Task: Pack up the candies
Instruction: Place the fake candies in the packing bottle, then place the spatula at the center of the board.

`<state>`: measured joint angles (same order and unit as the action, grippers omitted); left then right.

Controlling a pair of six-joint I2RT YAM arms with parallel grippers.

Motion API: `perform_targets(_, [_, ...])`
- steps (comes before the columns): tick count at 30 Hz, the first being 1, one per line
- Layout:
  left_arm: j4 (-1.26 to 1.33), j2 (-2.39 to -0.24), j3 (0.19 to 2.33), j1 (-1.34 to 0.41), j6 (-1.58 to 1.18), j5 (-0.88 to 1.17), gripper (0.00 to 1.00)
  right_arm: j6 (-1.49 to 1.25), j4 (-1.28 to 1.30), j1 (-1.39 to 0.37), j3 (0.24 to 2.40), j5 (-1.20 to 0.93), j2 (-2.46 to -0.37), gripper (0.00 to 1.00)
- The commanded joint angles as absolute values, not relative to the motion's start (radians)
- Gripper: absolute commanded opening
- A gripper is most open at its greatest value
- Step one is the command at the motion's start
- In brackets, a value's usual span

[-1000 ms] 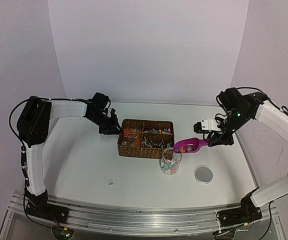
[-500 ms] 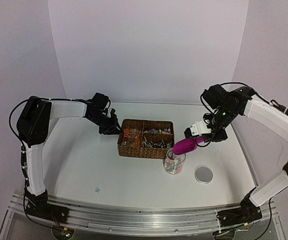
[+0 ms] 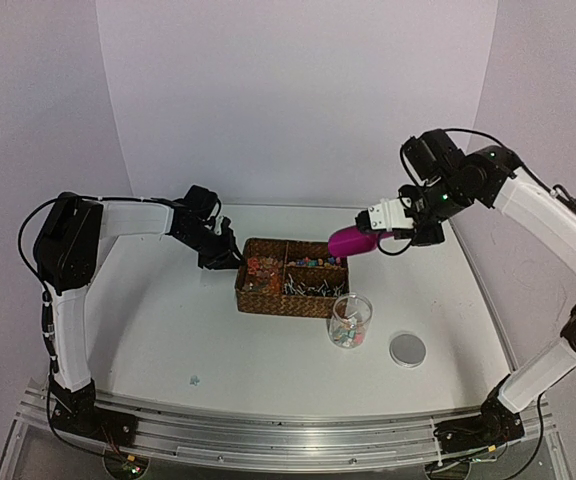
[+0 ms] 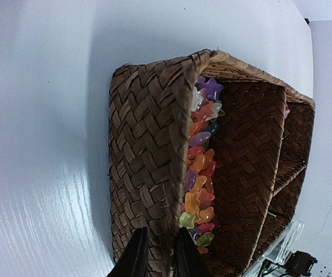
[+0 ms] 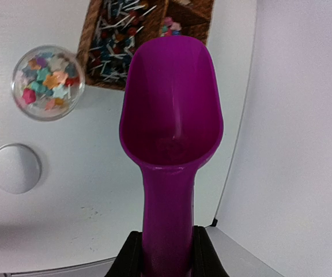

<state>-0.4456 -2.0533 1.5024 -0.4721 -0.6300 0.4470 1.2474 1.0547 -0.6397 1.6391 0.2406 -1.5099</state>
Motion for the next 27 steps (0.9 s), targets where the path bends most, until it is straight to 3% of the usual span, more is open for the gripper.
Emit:
perform_targets(1, [-0.453,-2.017,1.478,-0.457,-0.645,0.425,0.17,1.14,0.94,-0.65,1.762,0.211,-1.634,0.0])
perform_targets(9, [-0.447,-1.994,1.458,-0.455,-0.647,0.407,0.17,1.083,0.802,-0.686,1.926,0.287,-1.904,0.0])
perform_targets(22, [-0.438,-1.994,1.451,-0.446,-0.647,0.417,0.17,1.004,0.746,-0.741,2.056,0.174,-2.098,0.0])
perform_targets(27, [-0.44,-1.993,1.453,-0.441,-0.644,0.417,0.19,0.799,0.709,-0.706,2.091,0.14,-2.115,0.0])
